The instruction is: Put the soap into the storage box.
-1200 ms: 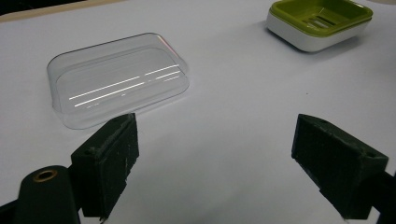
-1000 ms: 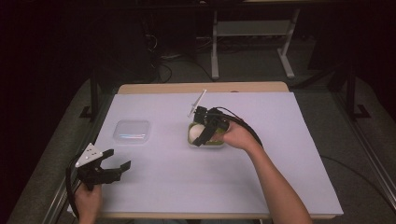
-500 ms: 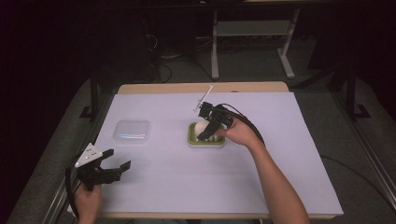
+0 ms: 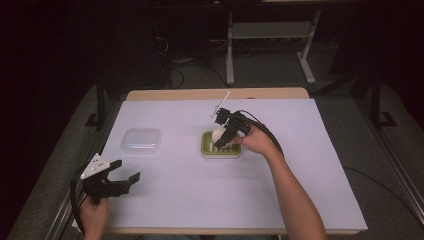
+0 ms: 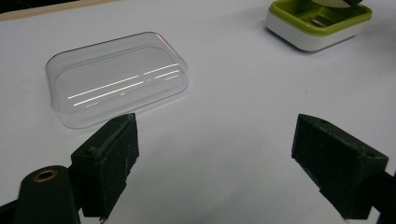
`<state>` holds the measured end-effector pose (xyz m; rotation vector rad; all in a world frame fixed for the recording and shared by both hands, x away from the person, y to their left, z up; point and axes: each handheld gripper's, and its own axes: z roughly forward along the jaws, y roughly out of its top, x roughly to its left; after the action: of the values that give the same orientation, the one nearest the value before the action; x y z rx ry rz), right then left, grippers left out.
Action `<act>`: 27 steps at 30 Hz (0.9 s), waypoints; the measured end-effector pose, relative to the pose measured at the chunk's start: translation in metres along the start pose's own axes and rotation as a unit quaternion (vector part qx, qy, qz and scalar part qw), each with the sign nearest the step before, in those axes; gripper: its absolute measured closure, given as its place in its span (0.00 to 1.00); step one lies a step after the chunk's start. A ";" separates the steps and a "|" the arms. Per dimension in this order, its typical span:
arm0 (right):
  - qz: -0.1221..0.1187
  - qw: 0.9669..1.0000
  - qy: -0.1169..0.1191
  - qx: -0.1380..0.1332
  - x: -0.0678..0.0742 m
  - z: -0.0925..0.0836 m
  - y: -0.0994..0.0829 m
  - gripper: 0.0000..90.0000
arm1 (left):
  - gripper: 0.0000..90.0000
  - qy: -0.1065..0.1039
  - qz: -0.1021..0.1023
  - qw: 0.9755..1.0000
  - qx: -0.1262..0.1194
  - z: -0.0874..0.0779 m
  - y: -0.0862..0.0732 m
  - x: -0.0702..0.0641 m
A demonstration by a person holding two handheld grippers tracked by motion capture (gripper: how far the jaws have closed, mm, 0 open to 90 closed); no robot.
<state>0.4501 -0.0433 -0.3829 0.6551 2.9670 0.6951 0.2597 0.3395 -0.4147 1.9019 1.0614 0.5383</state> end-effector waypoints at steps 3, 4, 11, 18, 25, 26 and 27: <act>0.003 1.000 0.000 0.005 0.000 0.002 0.000 0.26 | 0.16 0.000 0.000 1.000 -0.001 0.000 0.000 0.000; 0.003 1.000 -0.001 0.006 0.000 0.003 0.001 0.27 | 0.16 0.000 -0.001 1.000 -0.001 0.000 0.000 0.000; 0.002 1.000 -0.002 0.013 -0.001 0.010 0.002 0.26 | 0.16 0.000 0.001 1.000 0.000 0.000 0.000 0.000; 0.004 1.000 -0.003 0.022 -0.001 0.015 0.002 0.26 | 0.16 -0.001 0.000 1.000 0.000 0.000 0.000 0.000; 0.004 1.000 -0.005 0.027 -0.001 0.017 0.002 0.26 | 0.16 -0.001 0.001 1.000 0.000 0.000 0.000 0.000; 0.005 1.000 -0.004 0.028 -0.001 0.017 0.002 0.26 | 0.16 -0.001 0.001 1.000 0.000 0.000 0.000 0.000; 0.003 1.000 -0.005 0.028 -0.001 0.018 0.002 0.26 | 0.16 -0.001 0.001 1.000 0.000 0.000 0.000 0.000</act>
<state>0.4537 -0.0346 -0.3984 0.6704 2.9873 0.6093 0.2599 0.3392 -0.4148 1.9034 1.0595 0.5364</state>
